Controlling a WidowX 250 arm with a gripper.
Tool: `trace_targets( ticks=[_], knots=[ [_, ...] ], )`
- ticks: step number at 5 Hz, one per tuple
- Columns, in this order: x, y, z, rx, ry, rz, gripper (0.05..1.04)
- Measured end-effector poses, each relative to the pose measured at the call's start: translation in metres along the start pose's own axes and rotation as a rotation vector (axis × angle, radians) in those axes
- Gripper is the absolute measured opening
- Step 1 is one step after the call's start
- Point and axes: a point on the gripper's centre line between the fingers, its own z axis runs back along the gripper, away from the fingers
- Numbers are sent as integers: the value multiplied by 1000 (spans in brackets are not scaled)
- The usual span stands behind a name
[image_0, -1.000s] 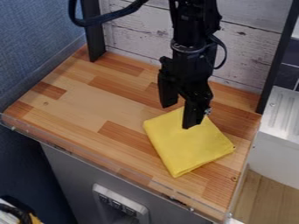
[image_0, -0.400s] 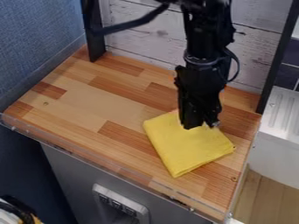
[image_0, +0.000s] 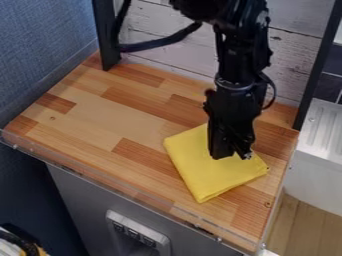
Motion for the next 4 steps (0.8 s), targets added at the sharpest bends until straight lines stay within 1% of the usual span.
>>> trace_targets(
  ticks=[2, 4],
  knots=[
    [1, -1, -8, 5, 15, 0, 63],
    [2, 1, -10, 36, 11, 9, 63]
  ],
)
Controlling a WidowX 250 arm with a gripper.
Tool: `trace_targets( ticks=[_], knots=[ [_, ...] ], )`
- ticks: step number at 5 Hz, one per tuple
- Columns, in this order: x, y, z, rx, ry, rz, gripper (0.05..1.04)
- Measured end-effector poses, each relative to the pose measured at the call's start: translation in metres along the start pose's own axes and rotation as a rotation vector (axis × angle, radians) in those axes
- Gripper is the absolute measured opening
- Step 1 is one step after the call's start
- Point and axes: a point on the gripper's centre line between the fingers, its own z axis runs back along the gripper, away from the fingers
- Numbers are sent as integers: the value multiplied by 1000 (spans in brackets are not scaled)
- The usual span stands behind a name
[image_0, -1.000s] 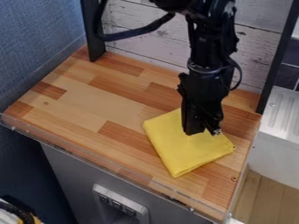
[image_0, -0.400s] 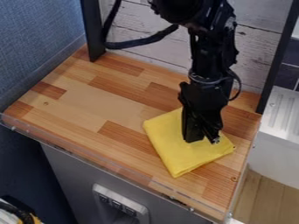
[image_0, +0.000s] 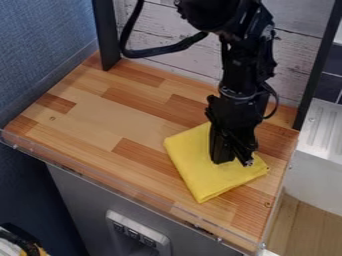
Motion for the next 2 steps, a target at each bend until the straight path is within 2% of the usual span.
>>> trace_targets(
  ticks=[2],
  knots=[
    [-6, -1, -8, 17, 3, 13, 63]
  ],
)
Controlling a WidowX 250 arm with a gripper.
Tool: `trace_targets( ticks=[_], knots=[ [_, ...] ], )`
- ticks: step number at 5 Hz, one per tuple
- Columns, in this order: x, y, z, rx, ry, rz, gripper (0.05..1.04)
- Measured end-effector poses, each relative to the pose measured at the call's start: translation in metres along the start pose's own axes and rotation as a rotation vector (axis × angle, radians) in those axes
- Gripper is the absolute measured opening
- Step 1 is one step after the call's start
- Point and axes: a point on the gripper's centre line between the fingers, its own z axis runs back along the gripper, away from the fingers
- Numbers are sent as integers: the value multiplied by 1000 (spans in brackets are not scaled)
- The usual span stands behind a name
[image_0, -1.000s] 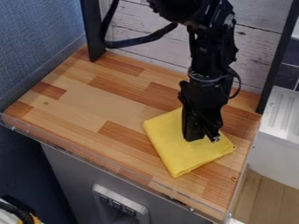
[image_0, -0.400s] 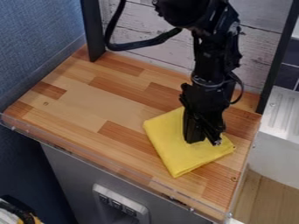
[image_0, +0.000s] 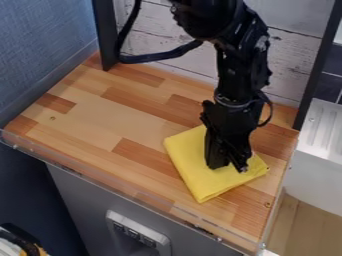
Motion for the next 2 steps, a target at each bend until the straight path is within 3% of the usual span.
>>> trace_targets(
  ticks=[2],
  knots=[
    [-28, 22, -4, 3, -17, 146, 63]
  ],
)
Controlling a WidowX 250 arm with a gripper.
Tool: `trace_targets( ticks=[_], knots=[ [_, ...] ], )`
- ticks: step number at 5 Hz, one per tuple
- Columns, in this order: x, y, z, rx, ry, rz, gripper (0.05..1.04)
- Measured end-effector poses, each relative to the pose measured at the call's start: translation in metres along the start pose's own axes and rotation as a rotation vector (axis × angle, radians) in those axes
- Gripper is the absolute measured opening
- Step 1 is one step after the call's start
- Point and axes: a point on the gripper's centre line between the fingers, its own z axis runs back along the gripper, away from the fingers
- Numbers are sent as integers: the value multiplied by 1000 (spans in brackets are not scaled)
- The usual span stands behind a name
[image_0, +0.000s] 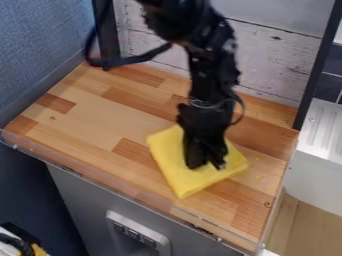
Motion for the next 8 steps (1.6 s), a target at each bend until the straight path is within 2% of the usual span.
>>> trace_targets(
  ticks=[1, 2, 3, 4, 5, 8],
  knots=[
    [-14, 21, -2, -2, -2, 103, 63],
    [-28, 43, 6, -6, -18, 217, 63],
    [-44, 62, 6, -21, -11, 310, 63],
    [-47, 66, 7, -34, -14, 326, 63],
    [-43, 65, 10, -33, -14, 303, 63],
    [-12, 24, 19, -49, 11, 88, 63]
  ],
)
